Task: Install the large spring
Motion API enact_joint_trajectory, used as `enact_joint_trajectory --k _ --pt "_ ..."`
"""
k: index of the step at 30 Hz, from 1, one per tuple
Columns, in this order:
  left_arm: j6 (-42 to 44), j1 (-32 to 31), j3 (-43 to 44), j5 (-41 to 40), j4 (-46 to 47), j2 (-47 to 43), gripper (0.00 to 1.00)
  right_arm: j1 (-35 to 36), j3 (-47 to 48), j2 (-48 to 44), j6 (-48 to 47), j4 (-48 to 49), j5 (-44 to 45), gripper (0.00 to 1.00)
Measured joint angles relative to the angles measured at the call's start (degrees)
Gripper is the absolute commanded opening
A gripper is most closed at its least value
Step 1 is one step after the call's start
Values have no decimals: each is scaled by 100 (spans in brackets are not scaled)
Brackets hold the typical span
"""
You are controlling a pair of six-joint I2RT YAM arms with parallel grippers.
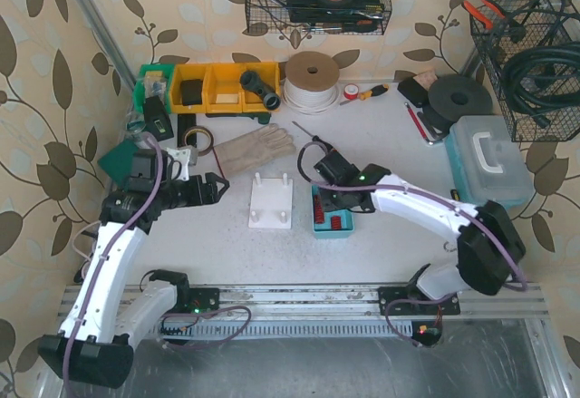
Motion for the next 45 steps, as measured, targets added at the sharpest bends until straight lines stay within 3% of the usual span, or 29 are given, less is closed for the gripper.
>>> enact_joint_trajectory --k 7,12,17,24,28,34,45 --pt "-935 -68 -72 1191 883 409 90 278 -553 -1113 -597 1086 -496 0" --pt "-1812 -662 -131 1582 1794 717 90 474 -1082 -1635 -1255 2765 -918 0" --pt "-2396 -1434 -131 1565 2297 1099 90 675 -1755 -1705 -1895 4234 -1088 0" --pt "-2900 -2492 -120 1268 2796 1473 87 837 -2236 -2046 -2361 5077 -1360 0" --pt "-2809 -2750 212 1060 2367 2015 85 841 -2306 -2212 -2476 5368 -1453 0" --pt "-2328 -2857 1412 505 1167 2605 84 916 -2361 -2208 -2610 5504 -1572 0" --pt "-1620 -2944 2420 136 -289 3136 70 1040 -2361 -2114 -2761 5565 -1606 0"
